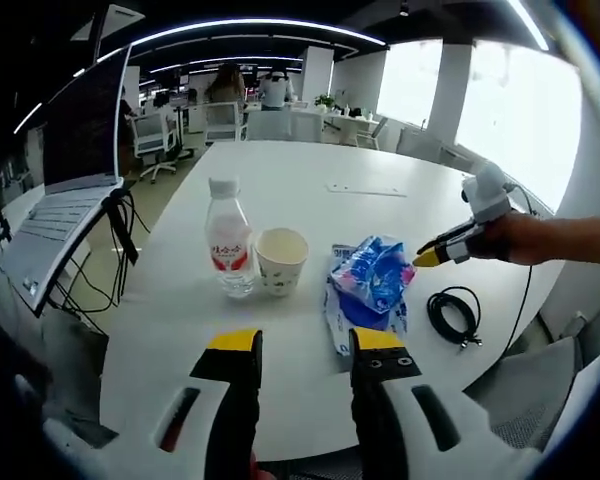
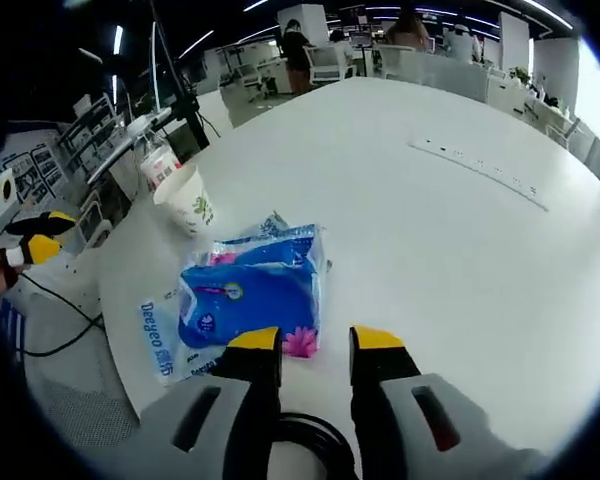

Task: Arrange the tabletop items into an orderly group along one side of the table until the central work area is clear of visible clutter.

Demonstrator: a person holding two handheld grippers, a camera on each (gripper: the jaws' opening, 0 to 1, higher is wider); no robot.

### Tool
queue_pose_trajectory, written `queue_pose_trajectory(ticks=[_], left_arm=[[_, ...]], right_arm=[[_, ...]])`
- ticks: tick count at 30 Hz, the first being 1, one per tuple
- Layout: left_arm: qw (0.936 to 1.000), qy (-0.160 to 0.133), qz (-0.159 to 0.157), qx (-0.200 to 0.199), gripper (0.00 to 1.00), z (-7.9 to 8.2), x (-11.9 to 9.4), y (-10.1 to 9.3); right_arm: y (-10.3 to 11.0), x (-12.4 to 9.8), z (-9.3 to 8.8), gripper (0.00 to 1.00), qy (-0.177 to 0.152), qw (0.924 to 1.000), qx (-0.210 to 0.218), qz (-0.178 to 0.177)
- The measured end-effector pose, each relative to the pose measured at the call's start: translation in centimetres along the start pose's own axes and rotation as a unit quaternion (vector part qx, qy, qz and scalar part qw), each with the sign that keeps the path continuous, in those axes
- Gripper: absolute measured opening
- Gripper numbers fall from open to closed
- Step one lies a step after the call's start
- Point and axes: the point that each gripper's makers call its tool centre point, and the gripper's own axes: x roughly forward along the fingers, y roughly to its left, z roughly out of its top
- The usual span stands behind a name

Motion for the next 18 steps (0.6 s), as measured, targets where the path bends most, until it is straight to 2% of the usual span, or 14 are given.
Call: queue_pose_trajectory(ticks=[6, 9, 10, 12, 18], left_arm=[[0.9999, 0.004, 0.008, -0.006, 0.33, -0.72, -0.01, 0.40], [0.9999, 0.007, 0.010, -0.007, 0.33, -0.98, 0.08, 0.50], [0.9999, 0.007, 0.010, -0.007, 0.33, -1.02, 0.13, 0.55], [0.9999, 0.008, 0.012, -0.008, 0.33, -1.05, 0.18, 0.66], [0.9999, 0.008, 0.012, -0.006, 0.33, -0.77, 0.41, 0.63]], right_arm=[[-0.11, 0.92, 0.45, 0.18, 0.006, 0.9999, -0.005, 0.009], [0.23, 1.11, 0.65, 0.02, 0.001, 0.9999, -0.008, 0.012], [-0.03, 1.13, 0.77, 0.00, -0.003, 1.0000, -0.005, 0.006], [-0.21, 1.20, 0.91, 0.00, -0.006, 0.9999, 0.009, 0.013], [-0.23, 1.09, 0.88, 0.00, -0.011, 0.9998, 0.003, 0.018]])
